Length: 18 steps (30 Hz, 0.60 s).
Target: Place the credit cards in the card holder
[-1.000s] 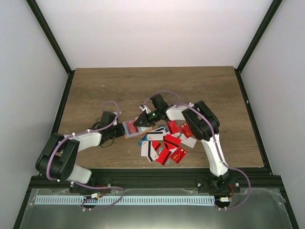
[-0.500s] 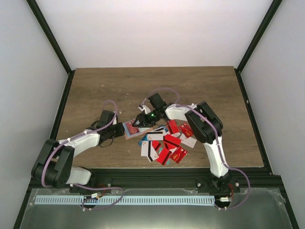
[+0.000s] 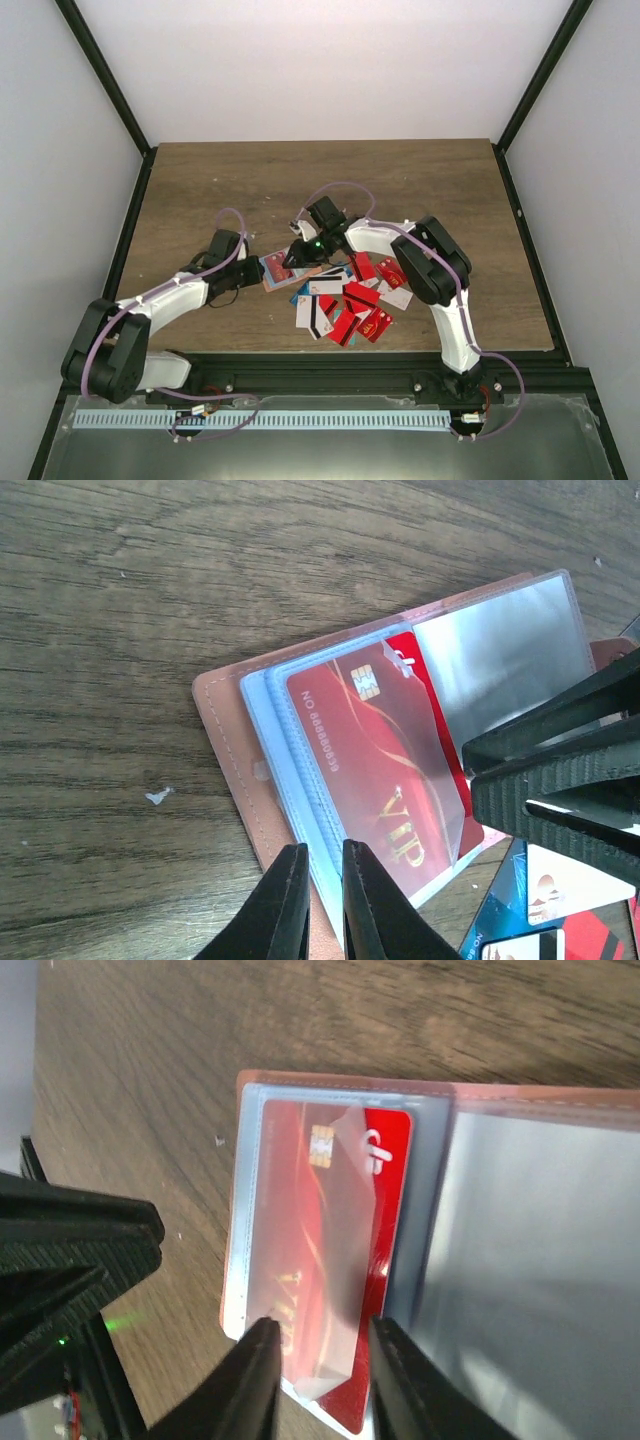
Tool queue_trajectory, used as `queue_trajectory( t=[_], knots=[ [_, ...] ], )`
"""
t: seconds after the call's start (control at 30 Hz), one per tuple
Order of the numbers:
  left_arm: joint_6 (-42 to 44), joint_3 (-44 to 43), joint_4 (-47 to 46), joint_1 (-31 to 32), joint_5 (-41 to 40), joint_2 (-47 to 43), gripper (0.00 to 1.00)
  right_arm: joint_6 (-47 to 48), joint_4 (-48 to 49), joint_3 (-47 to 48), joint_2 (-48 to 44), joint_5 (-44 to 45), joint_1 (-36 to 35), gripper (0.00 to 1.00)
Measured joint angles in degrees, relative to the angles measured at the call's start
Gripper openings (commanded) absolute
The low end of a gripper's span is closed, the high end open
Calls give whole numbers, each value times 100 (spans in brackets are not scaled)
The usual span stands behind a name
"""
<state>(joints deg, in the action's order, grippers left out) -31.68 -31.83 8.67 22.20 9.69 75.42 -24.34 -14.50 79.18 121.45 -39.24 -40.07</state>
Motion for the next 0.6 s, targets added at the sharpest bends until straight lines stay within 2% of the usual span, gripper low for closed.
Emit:
queue_trajectory(
  t=[0.13, 0.27, 0.4, 0.6],
  knots=[
    [-28, -4, -46, 11, 81, 55, 11, 46, -48, 0, -17, 136, -52, 11],
    [-66, -44, -90, 35, 114, 184, 9, 94, -44, 4, -17, 192, -52, 5],
    [-81, -55, -136, 35, 109, 256, 9, 122, -42, 26, -15, 221, -52, 1],
    [-90, -61, -175, 35, 109, 334, 9, 138, -9, 94, 24, 286, -52, 1]
  ],
)
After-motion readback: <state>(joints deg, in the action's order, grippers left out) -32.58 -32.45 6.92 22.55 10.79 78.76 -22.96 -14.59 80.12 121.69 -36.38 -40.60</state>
